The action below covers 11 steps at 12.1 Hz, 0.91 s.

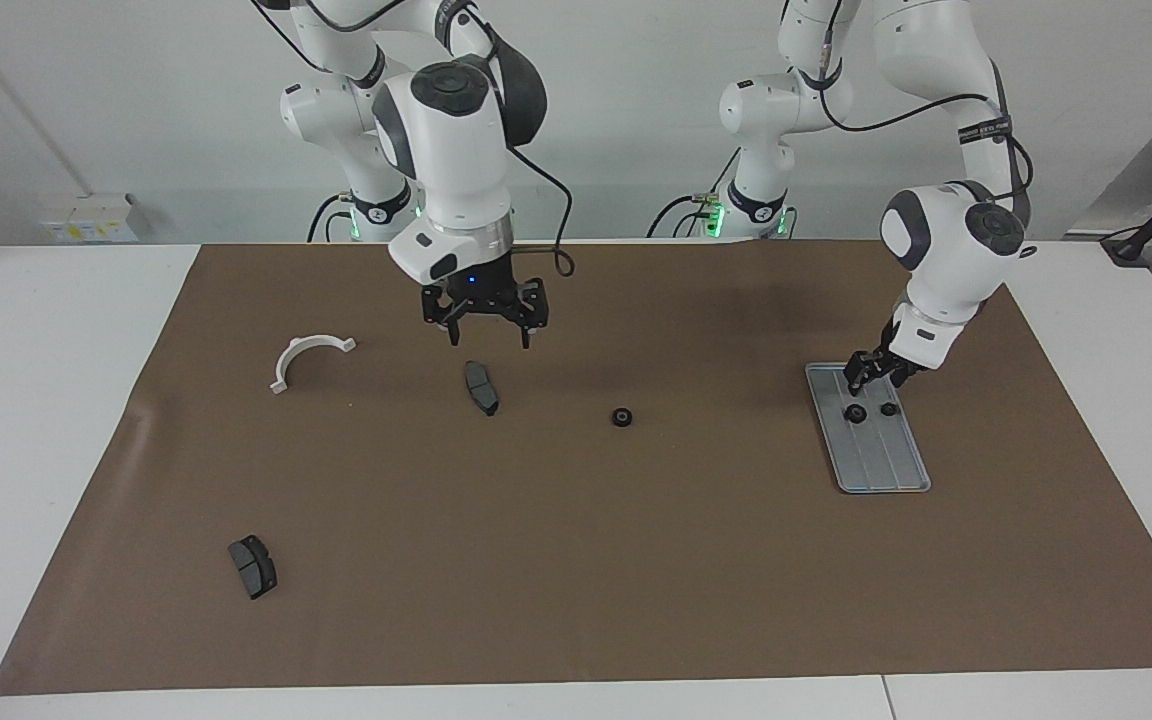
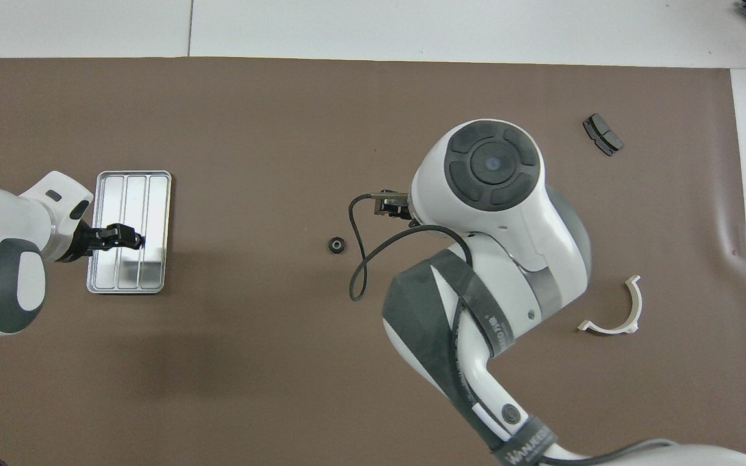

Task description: Place bearing gear from tray to pile

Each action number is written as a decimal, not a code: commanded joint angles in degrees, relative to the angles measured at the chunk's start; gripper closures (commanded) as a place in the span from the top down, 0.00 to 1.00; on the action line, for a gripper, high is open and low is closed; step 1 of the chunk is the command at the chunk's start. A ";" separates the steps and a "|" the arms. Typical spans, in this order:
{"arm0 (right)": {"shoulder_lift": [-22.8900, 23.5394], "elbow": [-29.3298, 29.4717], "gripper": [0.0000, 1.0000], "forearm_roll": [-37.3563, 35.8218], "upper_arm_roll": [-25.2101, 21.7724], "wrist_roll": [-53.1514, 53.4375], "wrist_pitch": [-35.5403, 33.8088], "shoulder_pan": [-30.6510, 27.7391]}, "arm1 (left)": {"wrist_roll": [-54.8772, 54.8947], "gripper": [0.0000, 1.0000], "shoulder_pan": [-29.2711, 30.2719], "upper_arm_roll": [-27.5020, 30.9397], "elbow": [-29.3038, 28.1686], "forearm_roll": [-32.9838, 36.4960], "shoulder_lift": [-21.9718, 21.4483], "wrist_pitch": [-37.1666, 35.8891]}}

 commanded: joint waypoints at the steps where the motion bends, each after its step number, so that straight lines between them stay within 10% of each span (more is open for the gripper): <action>1: 4.73 2.88 1.00 -1.03 0.00 4.75 2.31 3.35 | -0.85 0.80 -0.74 0.17 -0.86 -0.33 -0.95 0.94; 11: 19.95 7.89 1.00 -5.96 0.00 11.28 13.12 9.88 | -9.90 0.68 -3.99 0.17 -0.16 -0.33 3.69 5.41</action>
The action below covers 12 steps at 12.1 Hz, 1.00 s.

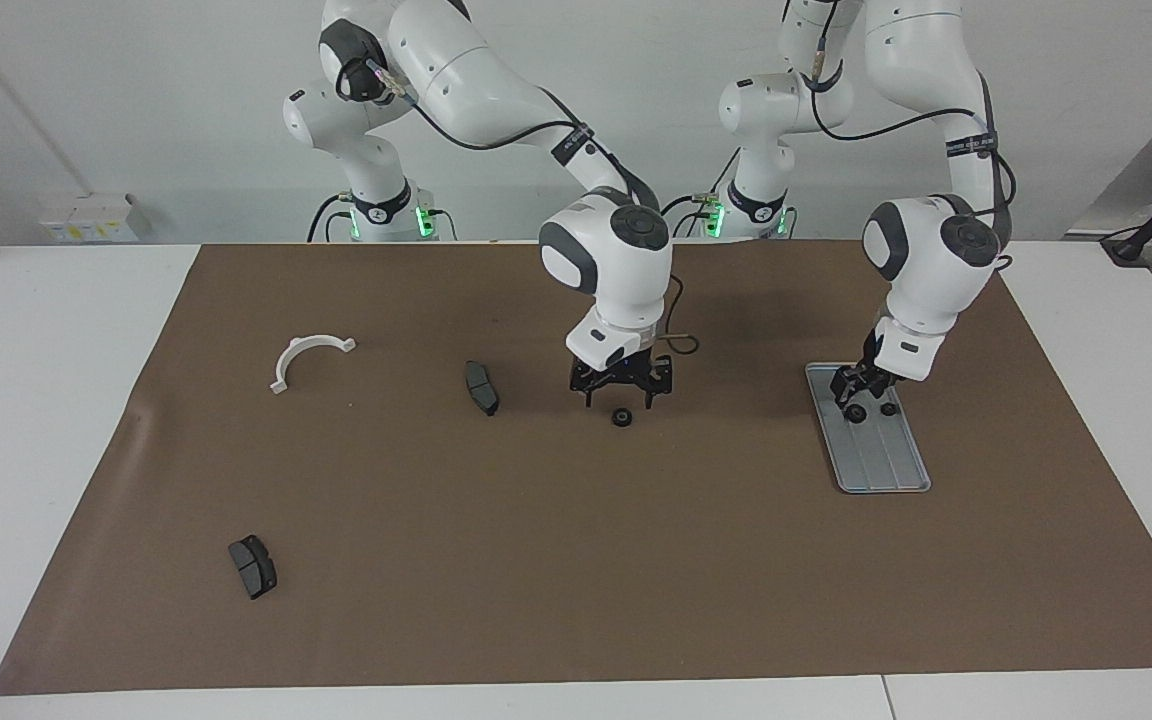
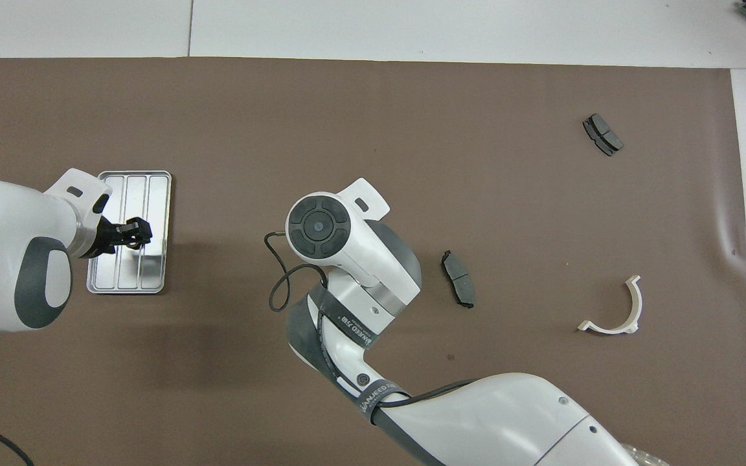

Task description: Place bearing gear from tray to pile

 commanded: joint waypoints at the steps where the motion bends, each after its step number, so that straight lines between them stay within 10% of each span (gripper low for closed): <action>1: 0.97 1.27 0.98 -1.16 0.01 1.56 1.34 0.59 | -1.56 0.66 -1.72 0.54 -0.22 -0.32 1.49 3.45; 12: 0.18 -5.33 0.72 -1.51 -0.07 1.91 6.97 0.68 | 0.45 0.65 -0.14 0.62 -0.13 -0.15 2.46 3.37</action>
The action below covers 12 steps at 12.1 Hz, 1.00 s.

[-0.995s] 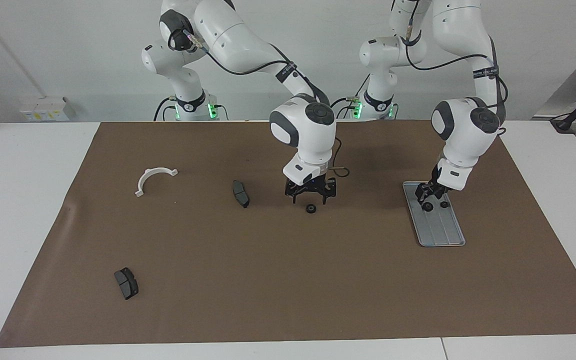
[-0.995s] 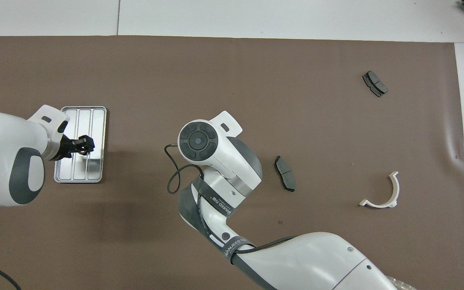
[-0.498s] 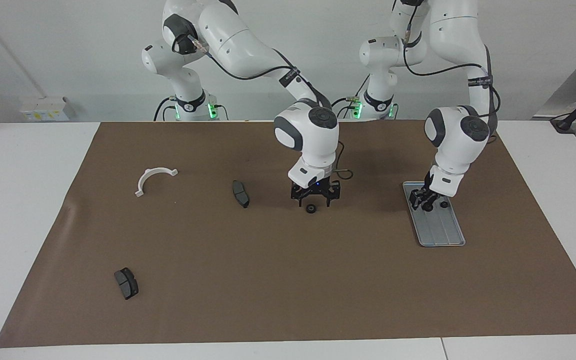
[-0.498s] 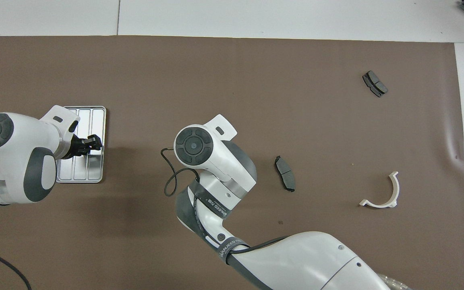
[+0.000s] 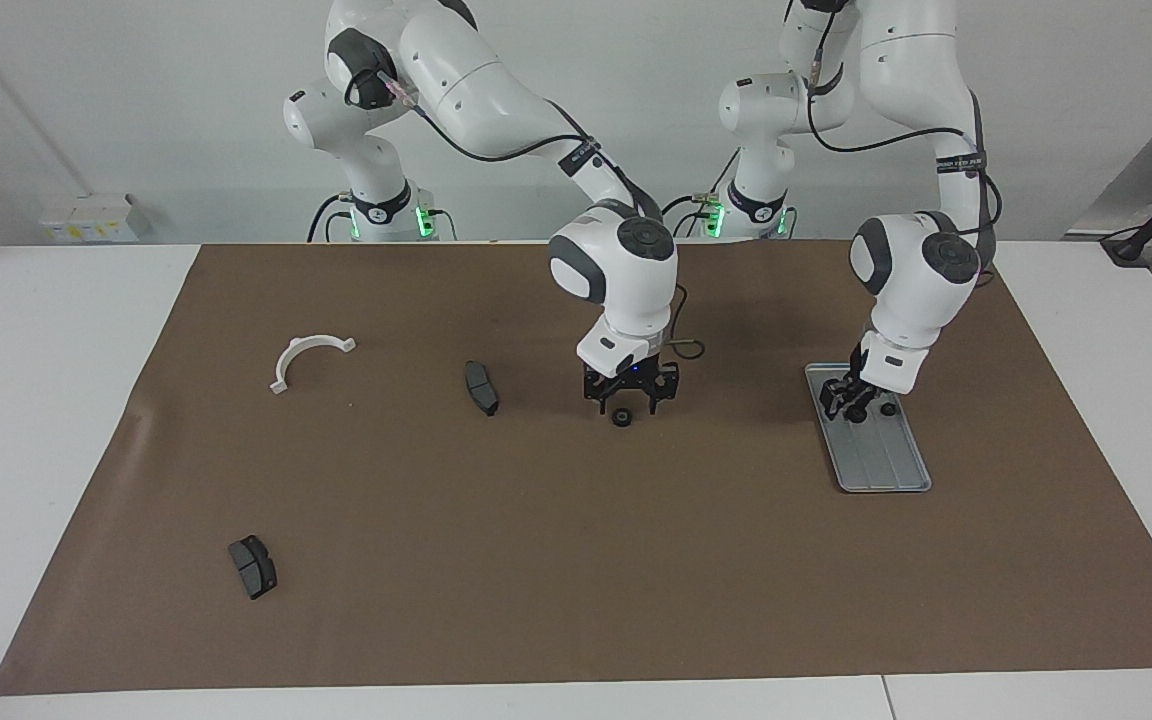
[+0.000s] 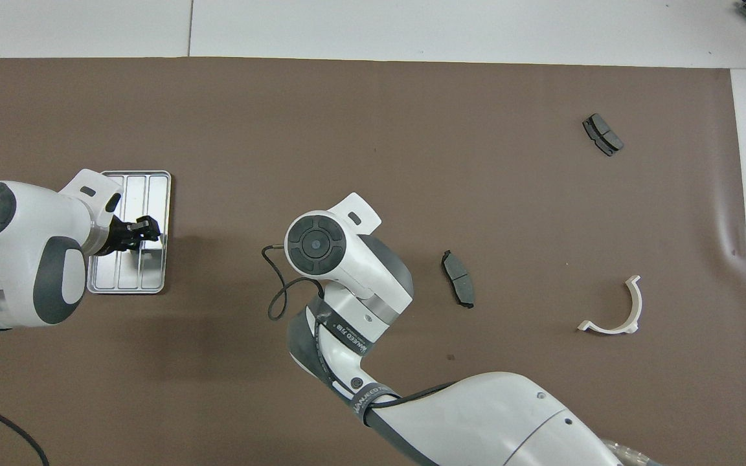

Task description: Place bearing gear from tray to pile

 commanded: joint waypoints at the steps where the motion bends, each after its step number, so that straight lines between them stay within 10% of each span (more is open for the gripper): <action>1: -0.60 -1.80 0.71 -1.69 0.06 1.79 1.86 -0.34 | 1.72 0.67 1.00 0.15 -0.09 -0.15 -0.03 0.46; 12: -0.60 -3.12 0.52 -4.14 -0.37 1.88 5.98 -0.78 | 2.69 0.63 1.89 0.06 -0.53 -0.15 0.68 0.90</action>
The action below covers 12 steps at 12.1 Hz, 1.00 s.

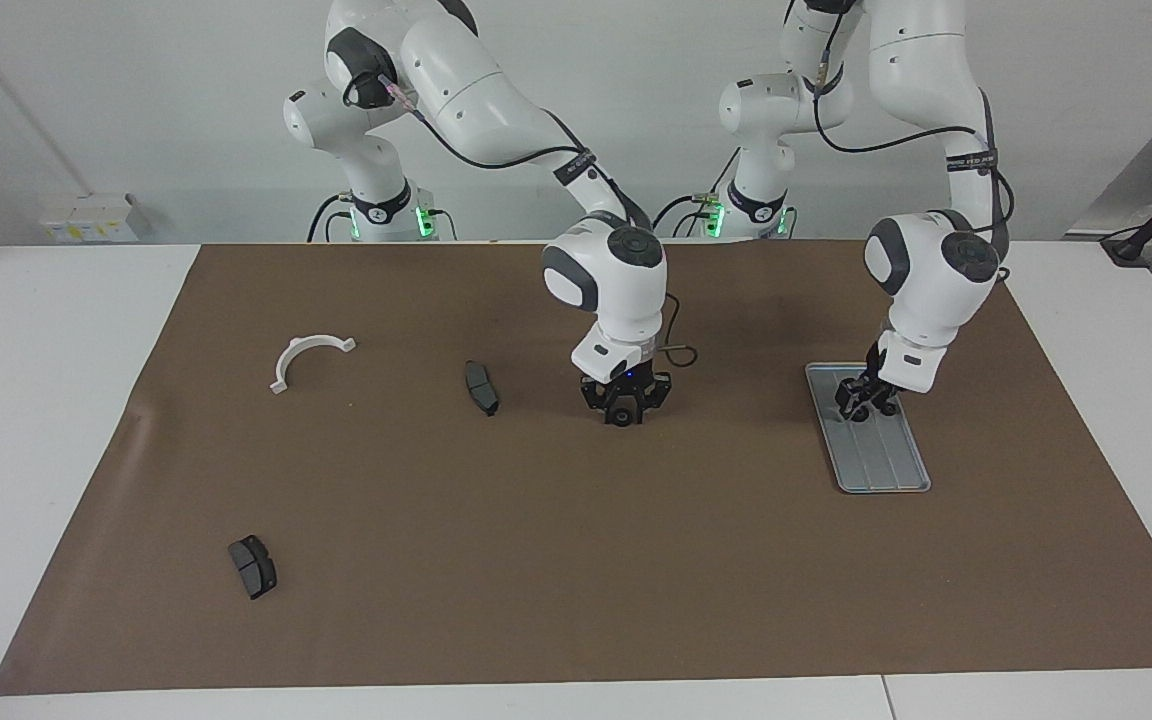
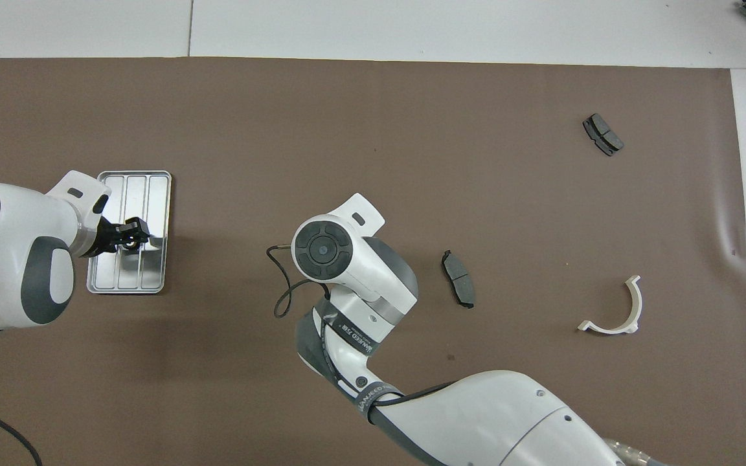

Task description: Place bearing gear from tray to pile

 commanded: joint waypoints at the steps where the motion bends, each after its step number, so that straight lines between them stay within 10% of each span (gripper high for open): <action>1: -0.51 -1.55 0.49 -2.31 0.10 1.79 3.10 -0.75 | 0.90 0.62 0.26 -0.19 -0.45 -0.15 0.35 0.73; 5: -0.68 -1.46 0.36 -2.31 0.10 2.05 2.15 -0.40 | 0.98 0.53 0.09 -0.19 -0.45 -0.15 0.35 0.55; 12: -1.03 -1.37 0.41 -2.22 0.28 2.49 -0.14 0.22 | 0.90 0.20 0.00 -0.19 0.25 -0.06 0.53 0.55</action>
